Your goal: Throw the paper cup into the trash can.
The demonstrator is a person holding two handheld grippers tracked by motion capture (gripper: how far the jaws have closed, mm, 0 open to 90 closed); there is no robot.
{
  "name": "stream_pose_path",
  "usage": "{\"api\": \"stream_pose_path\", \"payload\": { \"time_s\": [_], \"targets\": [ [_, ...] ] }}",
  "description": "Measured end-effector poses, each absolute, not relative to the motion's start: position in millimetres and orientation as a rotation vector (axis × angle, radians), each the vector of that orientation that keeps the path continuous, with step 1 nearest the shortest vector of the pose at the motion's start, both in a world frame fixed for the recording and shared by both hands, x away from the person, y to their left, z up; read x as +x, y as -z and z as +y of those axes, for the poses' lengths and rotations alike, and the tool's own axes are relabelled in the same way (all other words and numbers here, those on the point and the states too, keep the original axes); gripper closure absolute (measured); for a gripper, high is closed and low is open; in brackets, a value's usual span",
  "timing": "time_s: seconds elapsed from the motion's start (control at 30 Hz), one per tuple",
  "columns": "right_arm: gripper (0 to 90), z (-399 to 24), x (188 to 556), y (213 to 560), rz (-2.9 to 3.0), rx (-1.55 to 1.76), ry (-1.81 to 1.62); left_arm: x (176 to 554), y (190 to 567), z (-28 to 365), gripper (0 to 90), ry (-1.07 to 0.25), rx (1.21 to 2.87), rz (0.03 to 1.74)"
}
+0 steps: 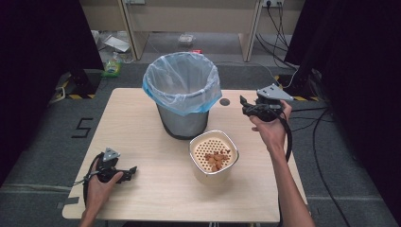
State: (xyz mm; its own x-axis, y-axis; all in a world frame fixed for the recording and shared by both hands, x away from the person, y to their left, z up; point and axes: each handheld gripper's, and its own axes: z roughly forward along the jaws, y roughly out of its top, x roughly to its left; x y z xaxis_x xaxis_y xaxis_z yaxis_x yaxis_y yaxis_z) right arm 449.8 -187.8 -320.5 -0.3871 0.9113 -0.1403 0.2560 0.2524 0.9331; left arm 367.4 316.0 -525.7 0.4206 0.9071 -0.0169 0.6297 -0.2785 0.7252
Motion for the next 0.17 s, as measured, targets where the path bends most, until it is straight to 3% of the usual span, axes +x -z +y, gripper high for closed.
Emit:
{"api": "stream_pose_path", "payload": {
  "time_s": [0.17],
  "targets": [
    [36.4,-198.9,446.8,332.7,1.806,1.103,-1.152,367.4,525.7,316.0,0.0,-0.537,2.014,1.296]
  ]
}}
